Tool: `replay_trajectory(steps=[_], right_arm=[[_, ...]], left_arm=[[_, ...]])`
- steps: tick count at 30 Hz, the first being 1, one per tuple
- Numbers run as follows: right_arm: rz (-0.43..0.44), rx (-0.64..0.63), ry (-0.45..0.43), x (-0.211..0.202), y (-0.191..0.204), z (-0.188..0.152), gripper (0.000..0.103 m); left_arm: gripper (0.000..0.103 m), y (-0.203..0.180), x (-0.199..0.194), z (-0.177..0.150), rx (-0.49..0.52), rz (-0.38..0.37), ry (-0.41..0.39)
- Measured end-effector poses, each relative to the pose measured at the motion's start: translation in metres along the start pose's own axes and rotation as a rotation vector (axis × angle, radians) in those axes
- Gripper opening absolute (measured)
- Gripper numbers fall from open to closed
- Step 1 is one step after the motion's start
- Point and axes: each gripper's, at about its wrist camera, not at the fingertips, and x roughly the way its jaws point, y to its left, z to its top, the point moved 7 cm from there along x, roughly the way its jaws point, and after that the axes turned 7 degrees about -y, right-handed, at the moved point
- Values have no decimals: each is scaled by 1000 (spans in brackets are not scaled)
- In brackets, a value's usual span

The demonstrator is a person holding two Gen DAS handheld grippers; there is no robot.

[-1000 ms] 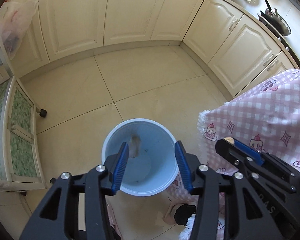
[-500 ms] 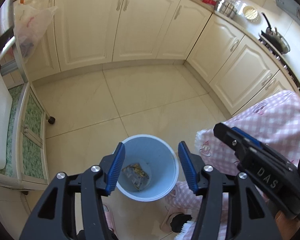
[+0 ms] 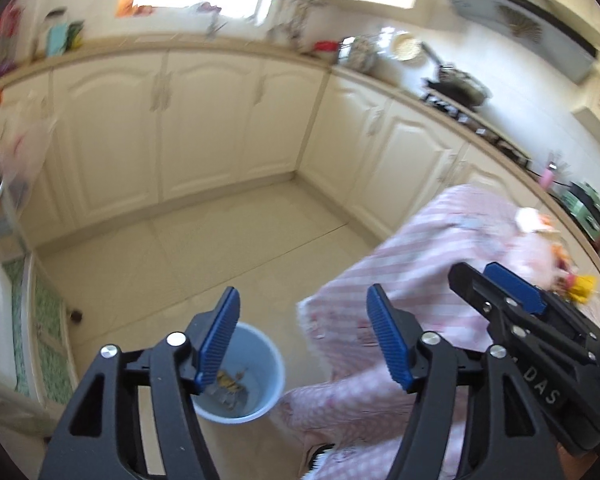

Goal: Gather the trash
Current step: 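Move both tools back over the table toward the wrappers, then grasp the dark snack wrapper with the right gripper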

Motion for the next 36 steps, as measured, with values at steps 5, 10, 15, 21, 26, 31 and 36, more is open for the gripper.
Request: replay_trajectory(steps=[5, 10, 15, 21, 26, 31, 36], right_arm=[[-147, 11, -87, -63, -64, 3, 55], [-280, 91, -93, -99, -136, -9, 59], [-284, 228, 27, -97, -193, -35, 65], [-200, 351, 154, -79, -217, -49, 65], [-164, 404, 187, -75, -215, -51, 65], [-200, 385, 201, -69, -219, -45, 43], [-209, 337, 204, -52, -213, -32, 30]], left_arm=[[73, -77, -13, 3, 76, -113, -21], [75, -143, -5, -2, 138, -185, 6], [77, -177, 4, -11, 177, -198, 21], [77, -184, 20, -11, 192, -197, 31], [77, -189, 40, -12, 190, -193, 53], [77, -200, 48, -11, 202, -208, 53], [42, -208, 52, -15, 233, -235, 81]])
